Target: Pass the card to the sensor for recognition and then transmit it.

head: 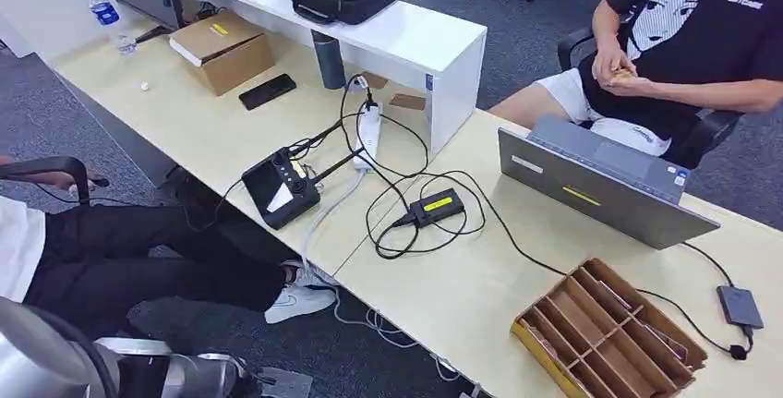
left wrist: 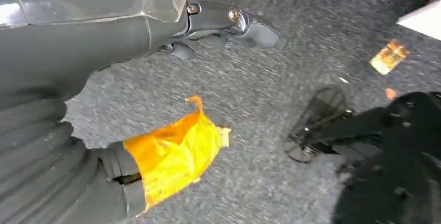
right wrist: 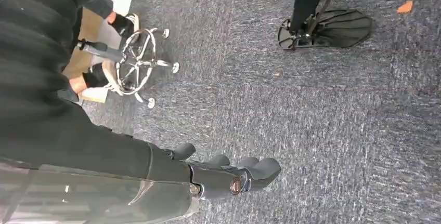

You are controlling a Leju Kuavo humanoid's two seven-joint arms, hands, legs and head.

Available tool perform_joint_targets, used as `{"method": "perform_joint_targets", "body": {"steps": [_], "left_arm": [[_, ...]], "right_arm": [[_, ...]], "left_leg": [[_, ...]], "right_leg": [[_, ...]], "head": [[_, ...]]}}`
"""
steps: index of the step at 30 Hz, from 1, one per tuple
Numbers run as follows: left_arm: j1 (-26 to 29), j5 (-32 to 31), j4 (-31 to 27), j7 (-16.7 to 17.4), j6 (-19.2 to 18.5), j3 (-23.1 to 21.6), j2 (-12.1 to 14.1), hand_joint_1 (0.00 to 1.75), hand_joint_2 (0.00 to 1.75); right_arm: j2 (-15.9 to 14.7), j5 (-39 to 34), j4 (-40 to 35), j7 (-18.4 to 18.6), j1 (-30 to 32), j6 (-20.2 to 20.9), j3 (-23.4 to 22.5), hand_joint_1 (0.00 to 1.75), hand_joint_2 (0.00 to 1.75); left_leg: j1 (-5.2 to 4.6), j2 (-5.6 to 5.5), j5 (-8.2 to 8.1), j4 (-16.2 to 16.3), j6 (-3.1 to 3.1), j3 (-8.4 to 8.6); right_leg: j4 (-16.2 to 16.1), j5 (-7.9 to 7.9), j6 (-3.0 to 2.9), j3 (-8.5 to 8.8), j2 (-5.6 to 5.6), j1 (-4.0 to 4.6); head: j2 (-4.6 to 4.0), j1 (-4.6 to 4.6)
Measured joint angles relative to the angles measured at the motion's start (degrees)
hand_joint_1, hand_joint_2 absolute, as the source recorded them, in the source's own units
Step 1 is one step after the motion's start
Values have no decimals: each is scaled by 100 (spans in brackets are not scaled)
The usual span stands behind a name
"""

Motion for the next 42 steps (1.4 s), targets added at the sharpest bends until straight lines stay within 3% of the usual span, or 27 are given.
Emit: {"method": "perform_joint_targets", "body": {"steps": [3, 8, 11, 16, 20, 22, 25, 32, 37, 42], "left_arm": [[-52, -443, -2, -15, 140, -151, 44, 0, 175], [-364, -2145, -123, -39, 708, -1035, 381, 0, 175], [-573, -2765, -197, 107, 651, -1528, 558, 0, 175], [-774, -3010, -295, 278, 559, -1987, 684, 0, 175], [-1064, -4281, -348, 805, 325, -2385, 693, 0, 175], [-1252, -4884, -374, 892, 201, -2568, 689, 0, 175], [-1458, -5181, -424, 938, 168, -2703, 686, 0, 175], [-1754, -6925, -704, 953, 1028, -2839, 848, 0, 175], [-1849, -7128, -896, 905, 1228, -2903, 1078, 0, 175], [-1857, -7130, -990, 898, 1255, -2927, 1145, 0, 175]], "right_arm": [[-2, 40, 0, 37, -16, 20, 0, 0, 175], [-2, 216, -2, 214, -137, 101, 0, 0, 175], [0, 306, -2, 282, -224, 127, 4, 0, 175], [2, 308, -2, 315, -300, 133, 9, 0, 175], [13, 350, -2, 404, -341, 127, 11, 0, 175], [24, 380, -2, 413, -365, 120, 11, 0, 175], [35, 389, -2, 413, -376, 112, 11, 0, 175], [37, 330, -2, 376, -358, 87, 11, 0, 175], [37, 299, -2, 339, -329, 87, 11, 0, 175], [37, 304, -2, 326, -325, 87, 11, 0, 175]], "left_leg": [[2, -1, 1, 0, -1, -1], [2, 0, 5, 0, -7, 3], [1, -1, 7, 0, -7, 3], [1, -1, 7, 0, -7, 4], [1, -6, 7, 1, -7, 3], [1, -8, 7, 1, -7, 4], [1, -6, 7, 1, -7, 6], [1, -4, 8, 1, -7, 7], [1, 1, 7, 1, -7, 9], [1, 2, 7, 1, -7, 9]], "right_leg": [[1, 0, 0, -1, 0, 2], [4, 3, -4, 0, 1, 2], [5, 4, -5, 3, -1, 2], [4, 4, -5, 5, -1, 1], [3, 4, -5, 3, -5, 1], [4, 4, -5, 5, -7, 1], [5, 5, -6, 7, -4, 1], [6, 5, -6, 6, -1, 2], [6, 5, -6, 4, 5, 2], [5, 4, -6, 4, 5, 2]], "head": [[0, 2], [0, -2], [0, 2], [0, 2], [0, 0], [0, 0], [0, 0], [0, 2], [0, 2], [0, 0]]}}
